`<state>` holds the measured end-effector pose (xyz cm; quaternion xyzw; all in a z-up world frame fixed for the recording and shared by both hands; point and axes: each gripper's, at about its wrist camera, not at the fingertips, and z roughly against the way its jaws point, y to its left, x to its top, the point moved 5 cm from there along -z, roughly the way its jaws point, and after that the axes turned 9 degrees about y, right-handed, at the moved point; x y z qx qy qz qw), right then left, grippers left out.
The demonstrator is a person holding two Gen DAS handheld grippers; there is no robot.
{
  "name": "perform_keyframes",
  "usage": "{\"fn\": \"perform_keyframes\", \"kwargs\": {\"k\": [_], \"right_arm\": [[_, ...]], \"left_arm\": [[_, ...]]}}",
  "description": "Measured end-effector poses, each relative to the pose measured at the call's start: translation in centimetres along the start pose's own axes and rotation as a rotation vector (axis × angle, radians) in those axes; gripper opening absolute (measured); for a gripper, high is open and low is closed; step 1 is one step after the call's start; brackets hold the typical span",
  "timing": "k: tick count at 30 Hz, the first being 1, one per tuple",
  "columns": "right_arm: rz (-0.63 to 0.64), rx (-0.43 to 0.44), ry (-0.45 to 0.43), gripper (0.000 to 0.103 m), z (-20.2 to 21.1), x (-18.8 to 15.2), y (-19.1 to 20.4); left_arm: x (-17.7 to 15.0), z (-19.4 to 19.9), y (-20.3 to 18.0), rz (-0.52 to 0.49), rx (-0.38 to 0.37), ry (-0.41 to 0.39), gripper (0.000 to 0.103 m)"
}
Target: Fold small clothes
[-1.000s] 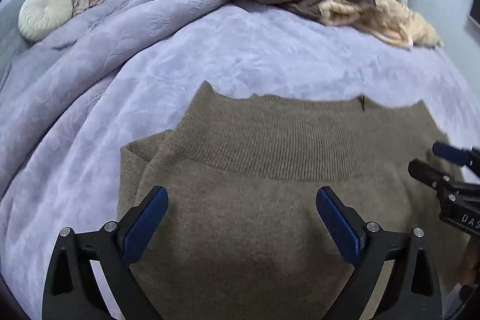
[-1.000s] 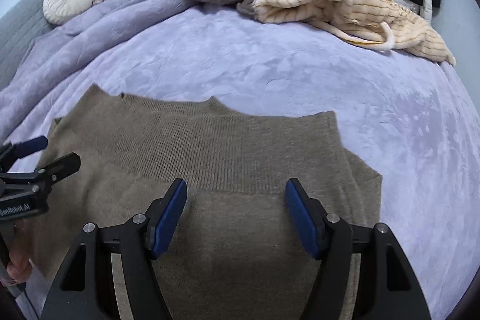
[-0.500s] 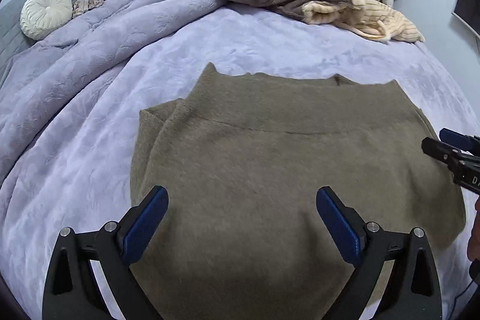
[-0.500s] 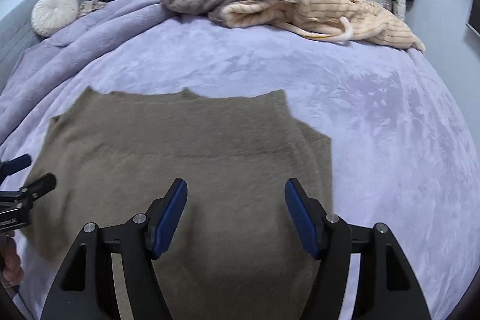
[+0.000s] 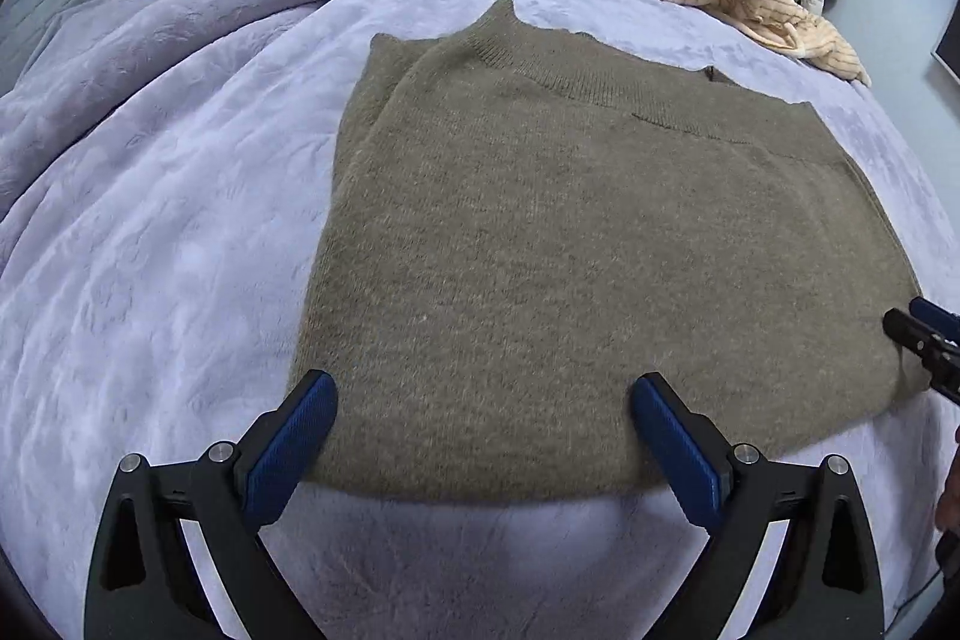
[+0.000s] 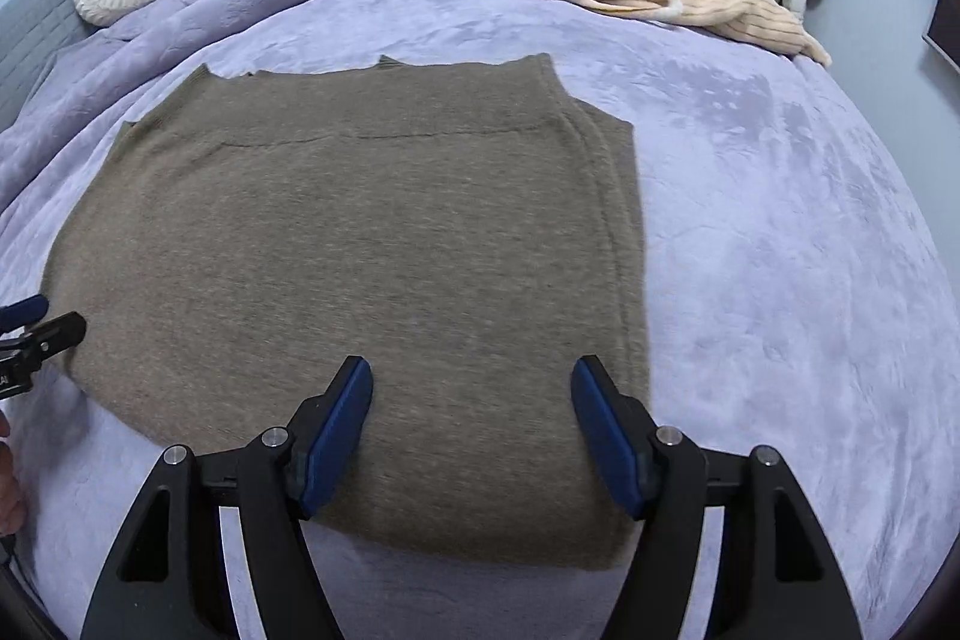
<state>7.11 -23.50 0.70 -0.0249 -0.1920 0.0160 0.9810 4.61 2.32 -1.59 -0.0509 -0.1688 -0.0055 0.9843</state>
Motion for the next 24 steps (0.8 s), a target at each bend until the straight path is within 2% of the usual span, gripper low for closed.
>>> {"fn": "perform_keyframes", "kwargs": {"k": [3,7,10,14,17,24], "right_arm": [[-0.045,-0.005,-0.017,0.073,1.5,-0.5,-0.9],[-0.004,0.019,-0.065,0.073,3.1,-1.2,1.1],[0.01,0.018,-0.022,0.075,1.8,-2.0,2.0],[-0.013,0.014,0.074,0.078,-0.3,-3.2,1.3],[-0.023,0.017,0.063,0.079,1.1,-3.2,1.0],[-0.027,0.037,-0.022,0.079,4.7,-1.9,1.7]], "left_arm": [[-1.2,1.1,0.1,0.02,-0.01,-0.014,0.1],[-1.4,2.3,-0.2,0.039,-0.002,-0.034,0.1],[-1.6,2.5,0.1,0.053,-0.001,-0.028,0.1],[-2.0,2.4,1.0,0.069,0.006,-0.01,0.1],[-2.1,2.3,1.9,0.093,-0.008,0.001,0.1],[-2.0,1.9,3.8,0.129,-0.03,0.003,0.1]]}}
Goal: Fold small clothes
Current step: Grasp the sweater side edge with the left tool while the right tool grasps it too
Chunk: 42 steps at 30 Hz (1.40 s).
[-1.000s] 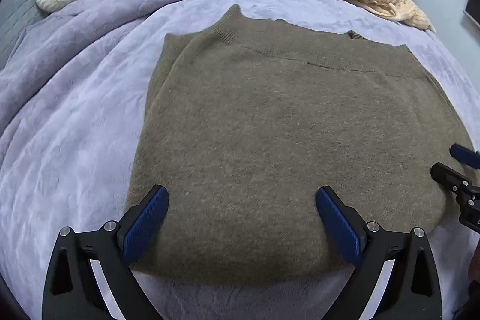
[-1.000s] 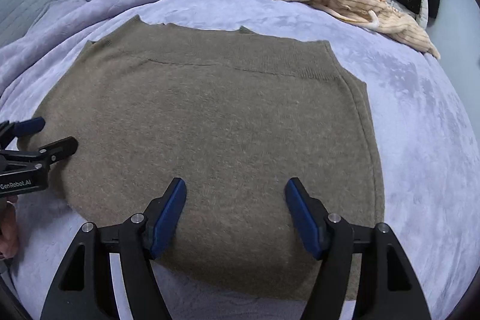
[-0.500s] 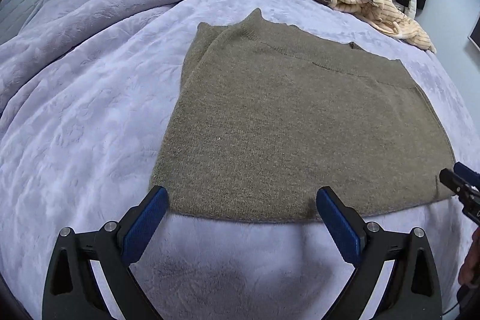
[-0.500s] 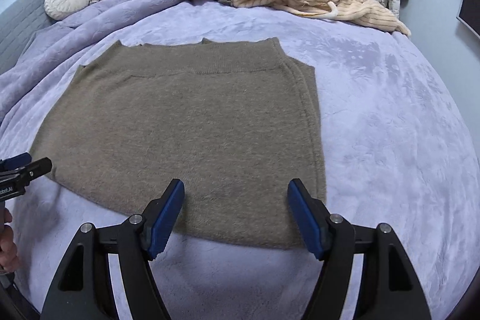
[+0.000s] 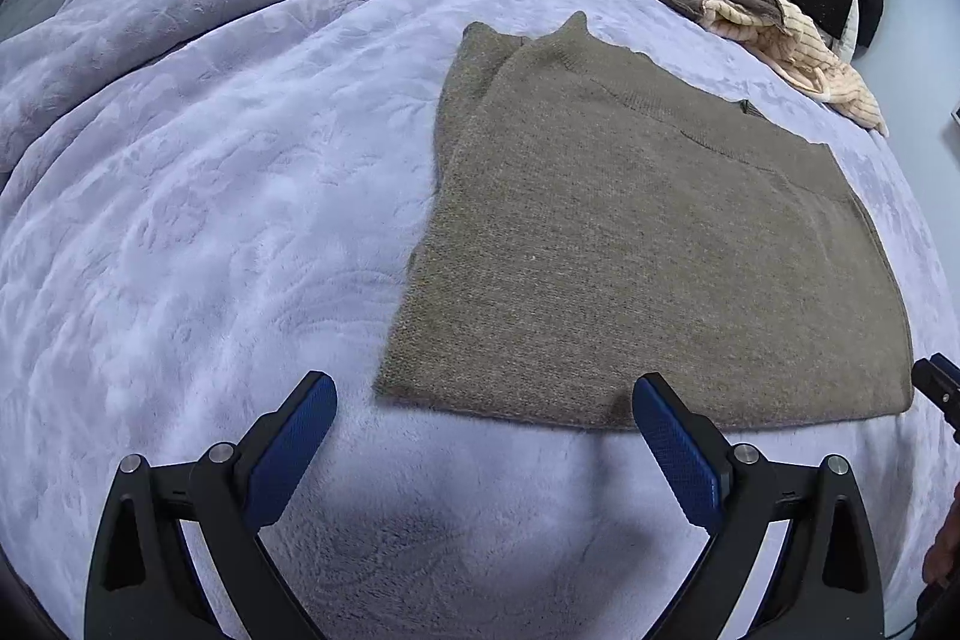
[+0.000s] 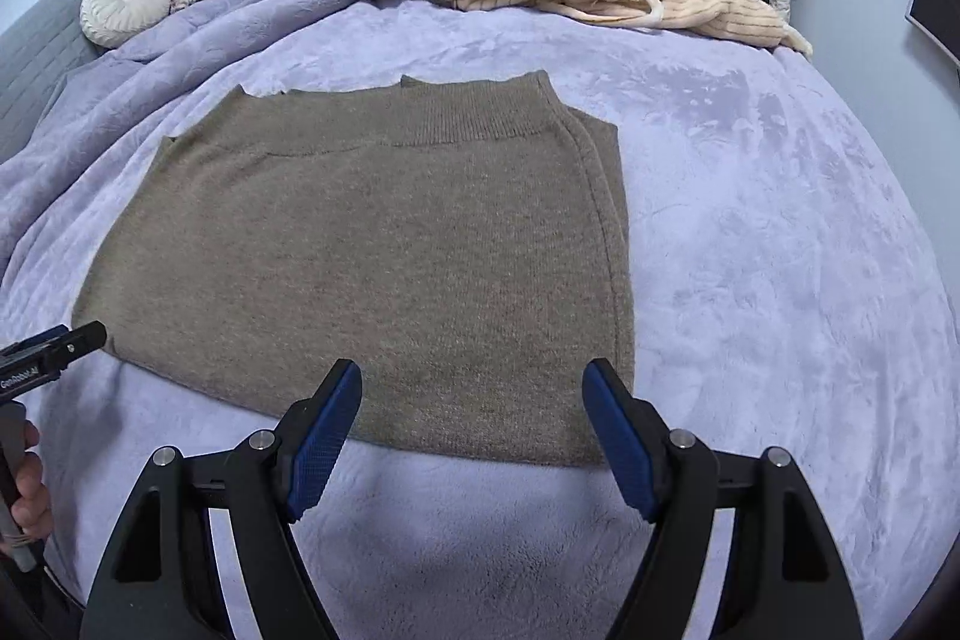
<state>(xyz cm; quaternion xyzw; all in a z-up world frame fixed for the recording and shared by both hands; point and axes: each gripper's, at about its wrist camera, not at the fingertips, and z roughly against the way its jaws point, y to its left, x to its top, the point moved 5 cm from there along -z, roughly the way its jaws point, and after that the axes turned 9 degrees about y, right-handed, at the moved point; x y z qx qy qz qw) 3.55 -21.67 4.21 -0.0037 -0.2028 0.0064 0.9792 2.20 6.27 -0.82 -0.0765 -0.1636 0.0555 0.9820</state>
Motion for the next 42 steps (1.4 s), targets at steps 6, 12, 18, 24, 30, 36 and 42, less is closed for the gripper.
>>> {"fn": "perform_keyframes", "kwargs": {"k": [6,12,18,24,30,36,42], "right_arm": [[0.037,0.009,0.001,0.079,0.0,1.0,2.2],[0.069,0.027,0.015,0.079,-0.6,1.1,4.0],[0.107,0.028,0.03,0.079,-1.3,1.2,5.8],[0.156,0.035,0.036,0.079,-1.9,2.3,7.9],[0.158,0.125,0.065,0.079,-2.6,6.6,10.2],[0.144,0.259,0.164,0.079,-4.9,13.2,15.4],[0.196,0.272,0.295,0.079,-10.2,17.8,23.6]], "left_arm": [[0.4,-1.3,2.0,0.087,-0.152,0.035,0.1],[0.9,-2.0,3.8,0.178,-0.406,0.033,0.1],[2.2,-3.1,1.8,0.161,-0.559,0.058,0.101],[3.4,-3.5,0.5,0.18,-0.615,0.045,0.096],[3.5,-3.6,-0.8,0.13,-0.54,0.048,0.03],[3.5,-2.6,-1.9,0.069,-0.431,-0.023,0.026],[3.2,-2.2,-2.2,0.032,-0.363,-0.06,0.026]]}}
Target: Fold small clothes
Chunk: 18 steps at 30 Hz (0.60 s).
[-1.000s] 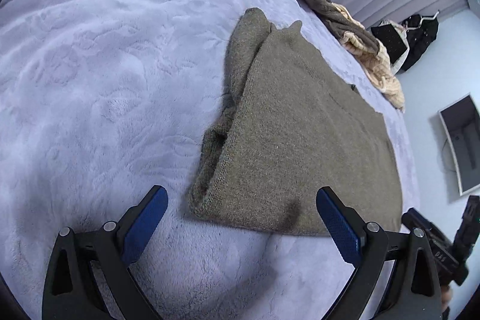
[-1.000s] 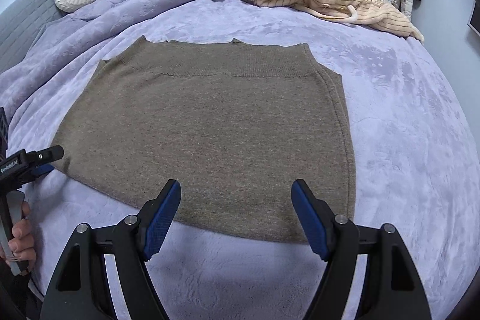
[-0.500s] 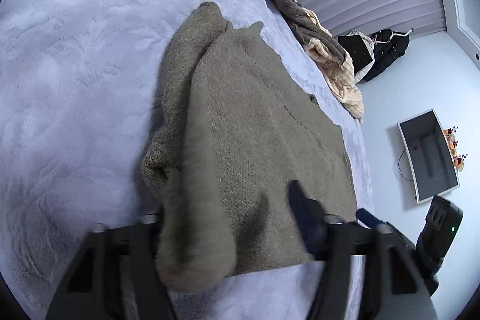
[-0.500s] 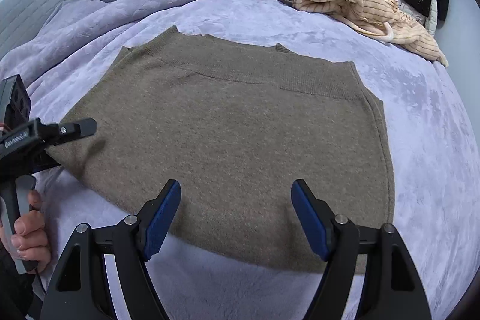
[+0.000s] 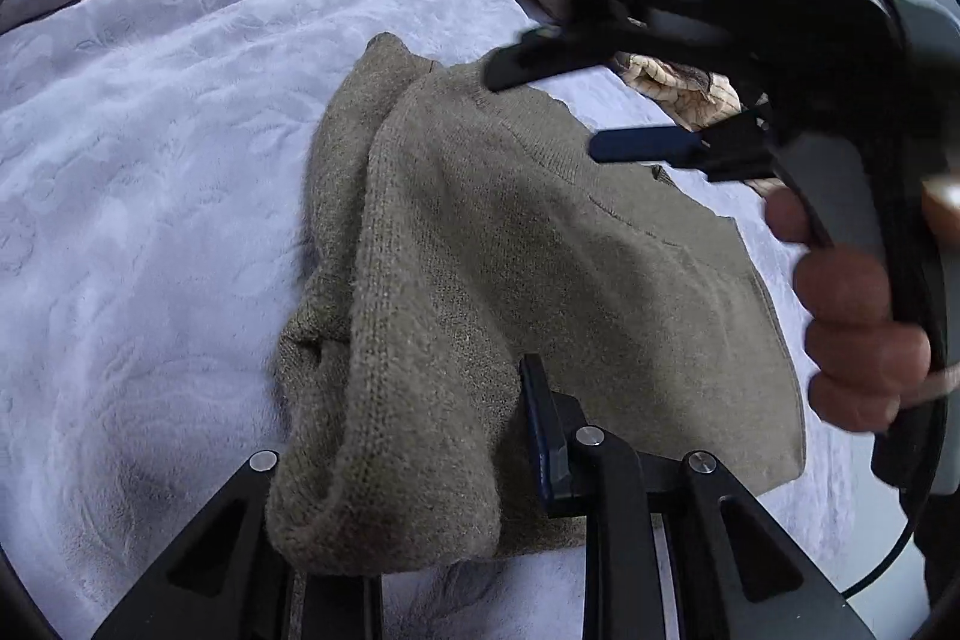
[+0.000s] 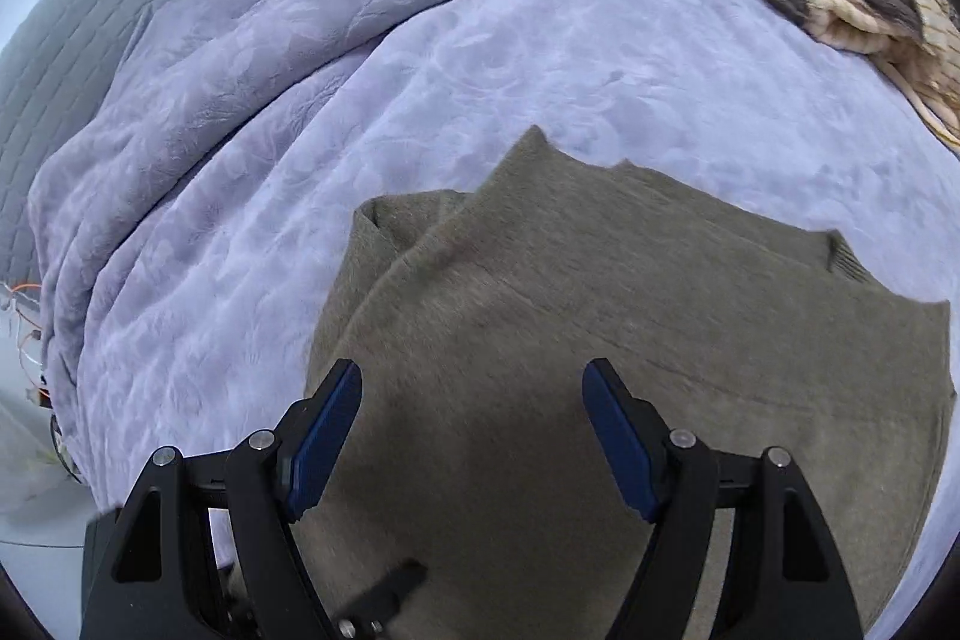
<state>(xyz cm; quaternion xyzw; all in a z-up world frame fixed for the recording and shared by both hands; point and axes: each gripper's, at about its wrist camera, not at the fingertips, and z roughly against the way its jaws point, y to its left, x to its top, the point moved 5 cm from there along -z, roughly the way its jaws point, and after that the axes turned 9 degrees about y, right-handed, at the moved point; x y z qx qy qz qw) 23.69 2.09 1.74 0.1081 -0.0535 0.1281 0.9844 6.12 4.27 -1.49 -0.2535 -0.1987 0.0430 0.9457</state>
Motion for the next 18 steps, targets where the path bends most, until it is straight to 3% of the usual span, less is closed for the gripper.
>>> {"fn": "perform_keyframes", "kwargs": {"k": [6,13,15,17,18], "right_arm": [[-0.006,0.036,0.124,0.079,-4.4,4.1,4.2],[0.089,-0.195,0.24,0.083,-8.5,4.7,6.7],[0.142,-0.261,0.228,0.076,-9.0,4.4,7.3],[0.162,-0.312,0.202,0.041,-8.8,4.2,7.1],[0.148,-0.299,0.187,0.033,-8.3,4.2,6.6]], "left_arm": [[0.0,-0.2,-0.4,-0.026,0.031,-0.011,0.026],[-0.4,-0.3,-0.8,-0.061,0.076,-0.018,0.026],[-0.3,-0.4,-0.9,-0.066,0.087,-0.02,0.026],[-0.3,-0.3,-0.9,-0.063,0.087,-0.02,0.026],[-0.3,-0.2,-1.0,-0.062,0.085,-0.02,0.026]]}}
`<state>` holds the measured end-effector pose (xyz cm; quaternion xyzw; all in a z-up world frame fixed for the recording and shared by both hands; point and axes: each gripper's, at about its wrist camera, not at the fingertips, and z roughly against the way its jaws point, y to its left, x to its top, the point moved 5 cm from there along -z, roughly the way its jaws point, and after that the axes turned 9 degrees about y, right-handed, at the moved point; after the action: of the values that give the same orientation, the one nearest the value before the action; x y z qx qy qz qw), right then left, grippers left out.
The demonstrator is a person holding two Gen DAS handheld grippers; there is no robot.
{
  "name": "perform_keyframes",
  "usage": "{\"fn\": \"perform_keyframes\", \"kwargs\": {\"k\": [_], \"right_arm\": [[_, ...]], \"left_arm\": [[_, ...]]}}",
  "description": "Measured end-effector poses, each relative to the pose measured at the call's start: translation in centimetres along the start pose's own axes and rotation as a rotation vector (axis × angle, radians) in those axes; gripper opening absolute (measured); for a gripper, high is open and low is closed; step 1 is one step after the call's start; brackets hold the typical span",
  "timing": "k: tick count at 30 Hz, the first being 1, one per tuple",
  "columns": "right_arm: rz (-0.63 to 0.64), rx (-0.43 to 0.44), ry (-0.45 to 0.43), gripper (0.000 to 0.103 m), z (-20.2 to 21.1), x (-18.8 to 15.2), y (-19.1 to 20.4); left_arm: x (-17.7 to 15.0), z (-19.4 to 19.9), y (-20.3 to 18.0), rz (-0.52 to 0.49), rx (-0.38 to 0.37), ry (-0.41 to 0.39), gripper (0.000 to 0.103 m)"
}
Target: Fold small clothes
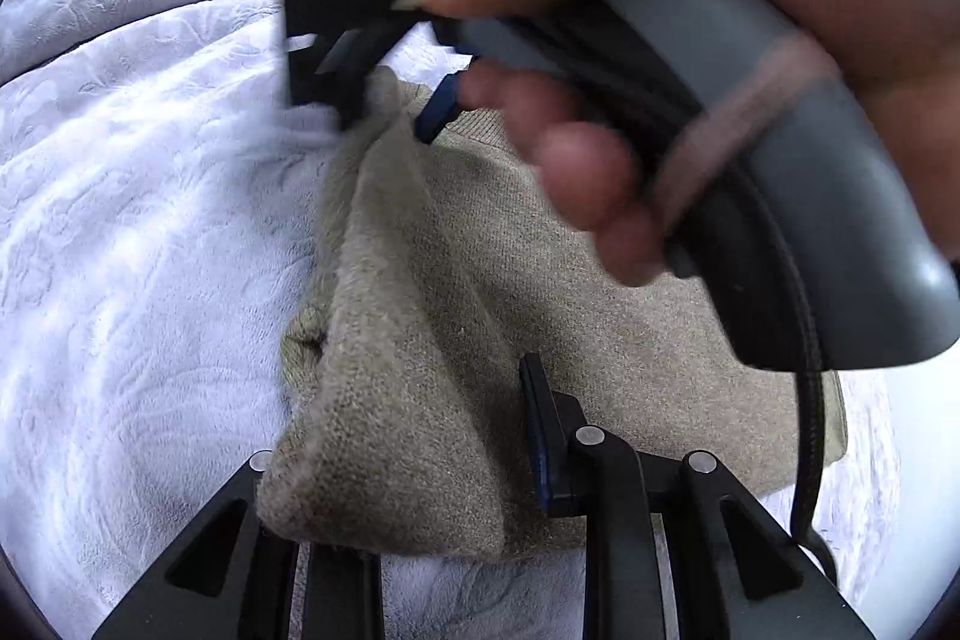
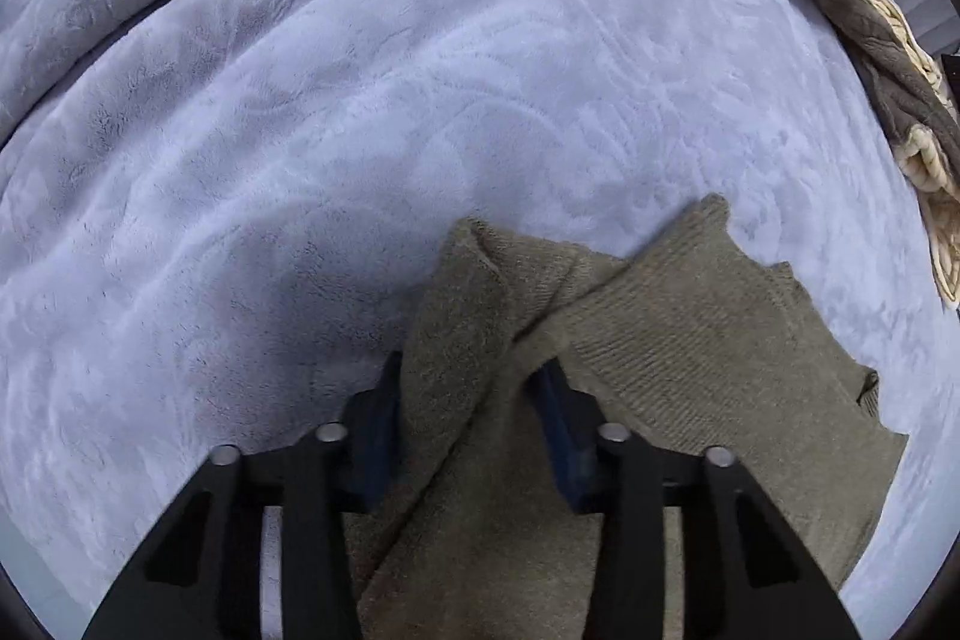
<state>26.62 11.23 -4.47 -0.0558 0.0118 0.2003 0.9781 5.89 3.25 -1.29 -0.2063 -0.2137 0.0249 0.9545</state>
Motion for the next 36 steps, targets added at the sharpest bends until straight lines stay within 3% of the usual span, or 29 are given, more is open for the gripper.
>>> {"fn": "perform_keyframes", "kwargs": {"k": [2,5,11,36], "right_arm": [[-0.043,0.089,-0.021,0.021,0.6,-0.4,-1.3],[-0.078,0.21,-0.071,0.019,1.8,-1.4,-2.8],[-0.087,0.329,-0.166,0.019,3.9,-3.1,-5.0],[-0.051,0.406,-0.296,0.019,9.9,-5.8,-10.7]], "left_arm": [[-0.1,0.2,-0.3,-0.005,0.003,0.001,0.025],[-0.4,0.8,-0.9,-0.03,0.027,-0.001,0.023],[-0.4,1.4,-2.0,-0.039,0.046,0.001,0.022],[-0.6,4.0,-7.7,-0.207,0.269,-0.018,0.021]]}}
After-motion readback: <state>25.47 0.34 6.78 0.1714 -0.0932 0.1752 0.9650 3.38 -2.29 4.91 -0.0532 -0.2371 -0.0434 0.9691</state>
